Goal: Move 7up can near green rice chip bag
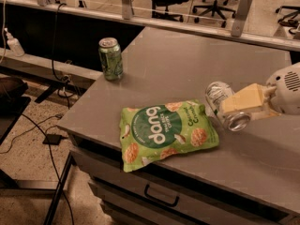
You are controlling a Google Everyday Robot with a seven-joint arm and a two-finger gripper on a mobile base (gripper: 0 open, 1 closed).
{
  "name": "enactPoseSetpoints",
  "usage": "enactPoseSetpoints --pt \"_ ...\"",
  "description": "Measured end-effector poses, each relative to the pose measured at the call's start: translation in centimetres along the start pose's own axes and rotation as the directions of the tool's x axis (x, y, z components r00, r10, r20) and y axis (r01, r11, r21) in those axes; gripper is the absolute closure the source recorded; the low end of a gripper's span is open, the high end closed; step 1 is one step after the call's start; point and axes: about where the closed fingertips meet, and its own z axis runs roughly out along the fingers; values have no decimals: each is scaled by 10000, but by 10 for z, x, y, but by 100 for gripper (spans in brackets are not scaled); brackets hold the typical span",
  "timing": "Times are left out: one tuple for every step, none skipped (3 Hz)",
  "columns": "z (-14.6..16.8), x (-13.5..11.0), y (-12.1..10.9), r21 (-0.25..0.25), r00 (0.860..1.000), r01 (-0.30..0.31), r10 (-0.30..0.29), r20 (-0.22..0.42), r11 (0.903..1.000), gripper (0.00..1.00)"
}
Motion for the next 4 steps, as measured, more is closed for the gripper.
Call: enactPoseSetpoints --pt "1 1 1 48 9999 -171 171 -19 9998 100" --pt "0 2 9 133 9988 -460 463 -172 9989 100" --pt "0 2 11 158 9984 -530 534 -201 9985 100" --pt "3 -3 14 299 9987 -514 515 -41 9982 88"
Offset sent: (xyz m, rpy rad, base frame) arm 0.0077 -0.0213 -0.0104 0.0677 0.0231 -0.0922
